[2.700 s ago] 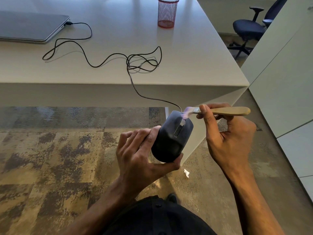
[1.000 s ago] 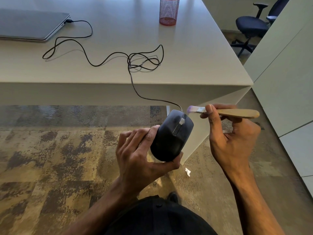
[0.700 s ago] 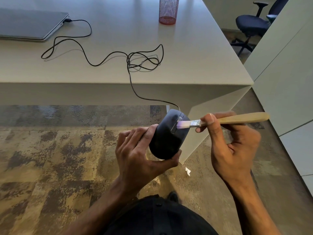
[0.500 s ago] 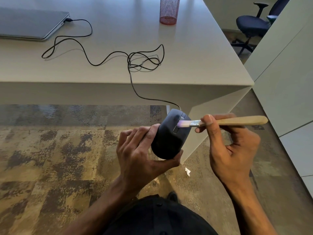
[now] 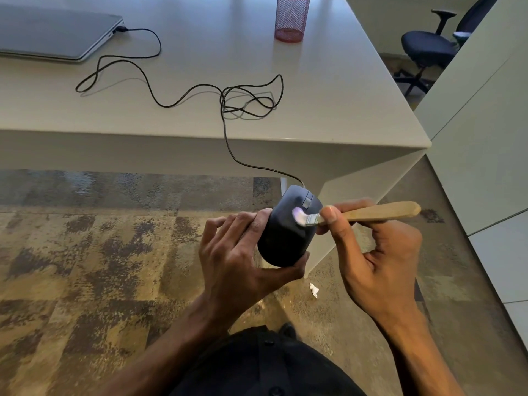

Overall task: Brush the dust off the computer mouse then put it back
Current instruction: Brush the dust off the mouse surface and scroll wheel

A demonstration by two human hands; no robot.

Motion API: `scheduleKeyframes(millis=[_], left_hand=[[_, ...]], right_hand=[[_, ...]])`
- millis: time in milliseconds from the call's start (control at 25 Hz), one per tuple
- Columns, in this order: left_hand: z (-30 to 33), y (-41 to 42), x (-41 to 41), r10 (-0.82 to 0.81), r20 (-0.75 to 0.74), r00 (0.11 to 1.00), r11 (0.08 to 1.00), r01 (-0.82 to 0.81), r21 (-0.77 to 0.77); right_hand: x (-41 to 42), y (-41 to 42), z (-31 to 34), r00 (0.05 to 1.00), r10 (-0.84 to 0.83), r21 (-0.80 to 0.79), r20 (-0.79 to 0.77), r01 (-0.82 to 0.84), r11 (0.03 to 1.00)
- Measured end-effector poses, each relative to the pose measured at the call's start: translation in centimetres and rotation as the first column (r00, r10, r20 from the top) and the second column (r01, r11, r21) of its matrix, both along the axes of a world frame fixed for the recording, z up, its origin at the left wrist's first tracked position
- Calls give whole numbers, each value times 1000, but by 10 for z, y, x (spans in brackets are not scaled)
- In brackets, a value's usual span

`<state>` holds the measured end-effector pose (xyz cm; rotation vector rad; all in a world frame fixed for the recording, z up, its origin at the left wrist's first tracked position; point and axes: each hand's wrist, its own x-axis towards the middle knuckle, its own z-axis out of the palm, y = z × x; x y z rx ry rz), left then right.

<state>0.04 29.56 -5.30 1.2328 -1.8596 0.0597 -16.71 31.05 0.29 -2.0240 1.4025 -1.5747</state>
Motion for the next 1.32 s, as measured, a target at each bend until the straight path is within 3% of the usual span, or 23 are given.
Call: scheduleKeyframes(millis=[120,320,640,760,960,1120,1240,1320], left_hand=[[2,1,1,3,3,1000,1000,-3,28],[5,4,1,4,-23,1000,997,-3,73],[7,4,4,8,-106,994,984,12,180],[6,3,4,2,-102,995,986,15,166],[2,2,7,16,-72,997,991,-6,132],[2,-2,8,22,-86,996,992,-11,127],[1,-4,8,14,-94,996,994,-4,113],[1,-5,9,10,-88,996,994,0,110]], right_hand=[[1,0,4,1000,21,0,-4,-21,1000],[-3,-9,5,990,-107,-31,-96,105,994],[10,-8,2,997,-31,-38,-73,29,999],[9,-13,5,990,-106,-34,-93,103,994],[16,-14,4,996,-11,-46,-94,6,999],[12,-20,3,991,-125,-20,-54,124,992],[14,-19,2,999,-15,-9,-41,15,1000],[13,-20,2,999,-32,-9,-36,32,999]])
